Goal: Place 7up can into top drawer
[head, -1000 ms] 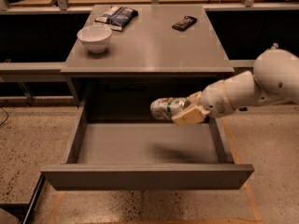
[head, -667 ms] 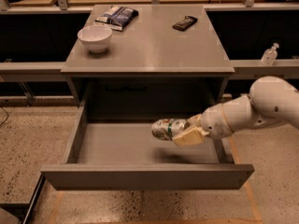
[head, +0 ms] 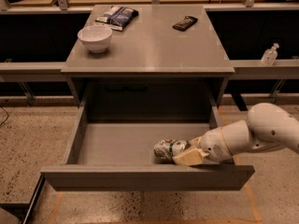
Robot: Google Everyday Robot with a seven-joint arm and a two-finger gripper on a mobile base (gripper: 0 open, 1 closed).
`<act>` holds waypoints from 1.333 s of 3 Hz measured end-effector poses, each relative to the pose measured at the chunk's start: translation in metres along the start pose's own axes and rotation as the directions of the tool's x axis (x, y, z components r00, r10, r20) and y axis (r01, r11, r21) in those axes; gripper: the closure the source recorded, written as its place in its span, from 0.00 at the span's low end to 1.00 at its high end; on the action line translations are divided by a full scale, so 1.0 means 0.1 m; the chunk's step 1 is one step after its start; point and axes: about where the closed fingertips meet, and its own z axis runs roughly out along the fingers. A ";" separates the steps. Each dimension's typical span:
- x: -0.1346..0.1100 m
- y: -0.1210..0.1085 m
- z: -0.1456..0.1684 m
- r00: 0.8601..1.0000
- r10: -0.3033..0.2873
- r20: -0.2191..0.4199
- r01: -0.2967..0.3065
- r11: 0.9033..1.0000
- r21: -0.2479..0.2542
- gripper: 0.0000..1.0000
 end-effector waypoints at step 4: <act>-0.41 -0.41 -0.10 0.992 -0.111 0.058 0.106 0.991 0.083 0.00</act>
Offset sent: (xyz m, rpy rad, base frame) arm 0.0168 -0.0056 -0.0153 -0.0007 -0.0237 -0.0191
